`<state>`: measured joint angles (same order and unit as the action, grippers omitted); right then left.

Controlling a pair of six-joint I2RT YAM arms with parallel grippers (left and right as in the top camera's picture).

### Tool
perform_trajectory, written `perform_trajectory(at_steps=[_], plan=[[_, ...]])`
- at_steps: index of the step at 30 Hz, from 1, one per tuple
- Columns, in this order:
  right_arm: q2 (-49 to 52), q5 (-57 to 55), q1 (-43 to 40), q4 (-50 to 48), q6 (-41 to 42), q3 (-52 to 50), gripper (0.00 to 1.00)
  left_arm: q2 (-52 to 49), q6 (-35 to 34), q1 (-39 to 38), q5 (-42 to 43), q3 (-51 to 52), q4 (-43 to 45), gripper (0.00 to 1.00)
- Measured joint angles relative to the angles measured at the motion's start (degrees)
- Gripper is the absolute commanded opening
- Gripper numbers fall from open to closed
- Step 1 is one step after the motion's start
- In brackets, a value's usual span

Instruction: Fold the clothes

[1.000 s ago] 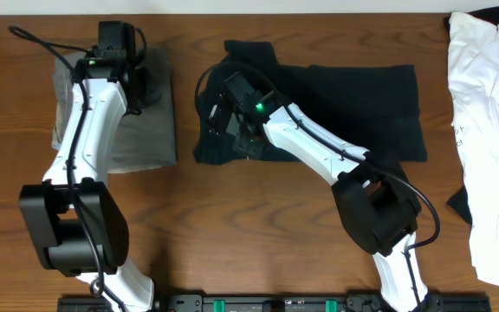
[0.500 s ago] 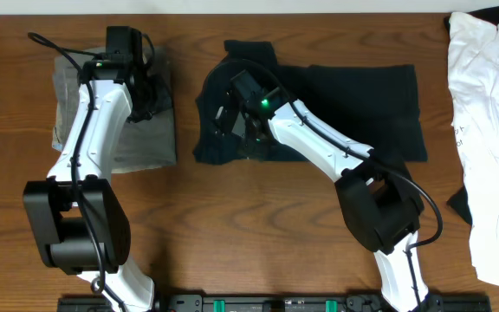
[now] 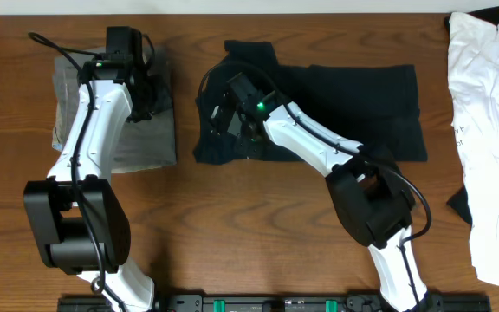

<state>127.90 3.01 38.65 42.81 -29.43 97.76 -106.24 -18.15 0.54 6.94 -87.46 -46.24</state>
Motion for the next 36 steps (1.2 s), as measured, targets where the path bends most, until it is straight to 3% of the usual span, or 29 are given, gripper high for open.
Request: perform_trajectory(at_steps=[6, 8, 12, 14, 26, 27, 31, 36], plan=[[1.2, 0.0, 0.0, -2.5, 1.8, 0.0, 0.41, 0.0, 0.0, 0.0, 0.0, 0.0, 0.0, 0.45], [1.9, 0.2, 0.0, -2.9, 2.6, 0.0, 0.34, 0.0, 0.0, 0.0, 0.0, 0.0, 0.0, 0.46], [2.0, 0.6, 0.0, -3.0, 4.1, 0.0, 0.09, 0.0, 0.0, 0.0, 0.0, 0.0, 0.0, 0.46], [2.0, 0.5, 0.1, -3.1, 4.6, 0.0, 0.04, 0.0, 0.0, 0.0, 0.0, 0.0, 0.0, 0.45], [2.0, 0.2, 0.2, -3.0, 5.3, 0.0, 0.13, 0.0, 0.0, 0.0, 0.6, 0.0, -1.8, 0.45], [2.0, 0.2, 0.2, -3.0, 5.4, 0.0, 0.12, 0.0, 0.0, -0.1, 1.1, 0.0, -2.5, 0.43], [2.0, 0.2, 0.2, -3.0, 5.8, 0.0, 0.05, -0.1, -0.5, -0.8, 3.4, 0.0, -5.7, 0.09], [2.0, 0.2, 0.2, -3.0, 6.3, 0.0, 0.07, -0.1, 0.0, -1.7, 11.2, 0.5, -8.4, 0.06]])
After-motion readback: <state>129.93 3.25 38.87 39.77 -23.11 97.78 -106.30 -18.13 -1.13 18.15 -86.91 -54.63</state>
